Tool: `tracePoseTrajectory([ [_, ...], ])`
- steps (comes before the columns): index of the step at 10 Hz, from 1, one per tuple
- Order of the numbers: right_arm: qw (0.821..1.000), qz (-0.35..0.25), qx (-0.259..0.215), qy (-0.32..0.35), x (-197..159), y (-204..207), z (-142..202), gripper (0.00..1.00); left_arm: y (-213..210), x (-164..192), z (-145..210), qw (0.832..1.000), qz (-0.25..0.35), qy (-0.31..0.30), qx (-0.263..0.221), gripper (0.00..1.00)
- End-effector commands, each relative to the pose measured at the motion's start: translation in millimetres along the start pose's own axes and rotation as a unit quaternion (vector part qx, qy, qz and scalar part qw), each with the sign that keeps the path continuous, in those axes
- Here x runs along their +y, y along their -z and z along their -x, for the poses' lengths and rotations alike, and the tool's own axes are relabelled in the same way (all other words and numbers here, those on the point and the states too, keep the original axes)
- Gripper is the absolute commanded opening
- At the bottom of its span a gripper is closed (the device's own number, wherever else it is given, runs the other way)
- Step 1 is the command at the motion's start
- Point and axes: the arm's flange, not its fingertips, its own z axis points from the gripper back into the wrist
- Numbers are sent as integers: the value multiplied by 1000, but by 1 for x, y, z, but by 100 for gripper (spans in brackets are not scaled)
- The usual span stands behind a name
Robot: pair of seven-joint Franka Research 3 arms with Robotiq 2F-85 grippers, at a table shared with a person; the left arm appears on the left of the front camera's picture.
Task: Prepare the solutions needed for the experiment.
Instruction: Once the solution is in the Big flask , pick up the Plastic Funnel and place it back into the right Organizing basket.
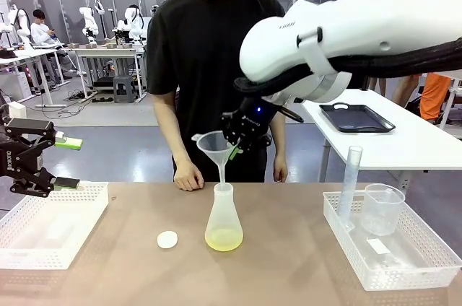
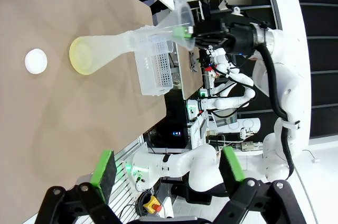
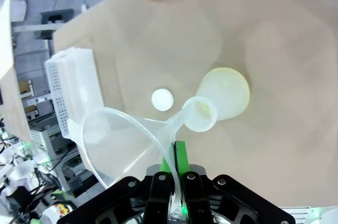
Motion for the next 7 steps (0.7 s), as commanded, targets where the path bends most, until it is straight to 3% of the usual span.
tracePoseTrajectory([
  [1, 999, -42, 6, -9, -13, -24, -4, 0, 2, -2, -2, 1000, 11, 1, -2, 100],
  [4, 998, -63, 15, -8, -32, -64, -8, 0, 2, -2, -2, 1000, 11, 1, -2, 100],
  [7, 999, -41, -1, 8, -92, -109, -20, 0, 2, -2, -2, 1000, 11, 1, -2, 100],
])
